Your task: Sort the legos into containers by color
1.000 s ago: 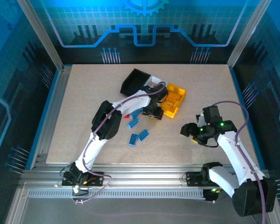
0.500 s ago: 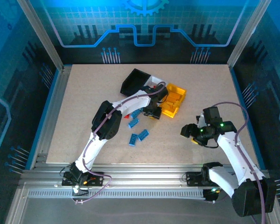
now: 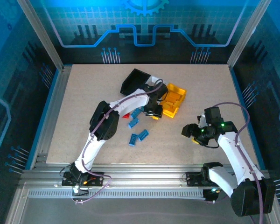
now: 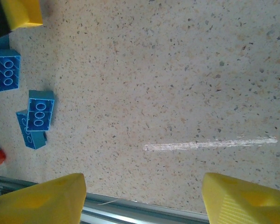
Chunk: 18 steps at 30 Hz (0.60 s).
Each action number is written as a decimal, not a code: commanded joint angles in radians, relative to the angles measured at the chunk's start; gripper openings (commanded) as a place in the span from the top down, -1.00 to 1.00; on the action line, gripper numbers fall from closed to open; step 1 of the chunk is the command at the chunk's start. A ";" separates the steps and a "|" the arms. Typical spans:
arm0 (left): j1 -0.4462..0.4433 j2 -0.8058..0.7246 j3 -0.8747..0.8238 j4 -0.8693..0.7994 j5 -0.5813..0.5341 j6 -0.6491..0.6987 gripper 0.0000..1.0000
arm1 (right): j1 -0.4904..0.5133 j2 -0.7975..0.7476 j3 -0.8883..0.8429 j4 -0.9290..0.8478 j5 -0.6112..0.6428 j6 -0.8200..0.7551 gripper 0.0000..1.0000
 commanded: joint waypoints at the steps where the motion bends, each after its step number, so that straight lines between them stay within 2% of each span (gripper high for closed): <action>1: 0.013 -0.044 0.079 0.008 0.082 -0.093 0.25 | -0.020 -0.012 -0.001 -0.021 -0.025 -0.024 -0.35; 10: 0.045 0.103 0.354 0.031 0.134 -0.204 0.25 | -0.030 -0.045 0.006 -0.041 -0.029 -0.022 -0.35; 18: 0.075 0.220 0.468 0.119 0.174 -0.306 0.24 | -0.036 -0.074 0.004 -0.056 -0.018 -0.018 -0.36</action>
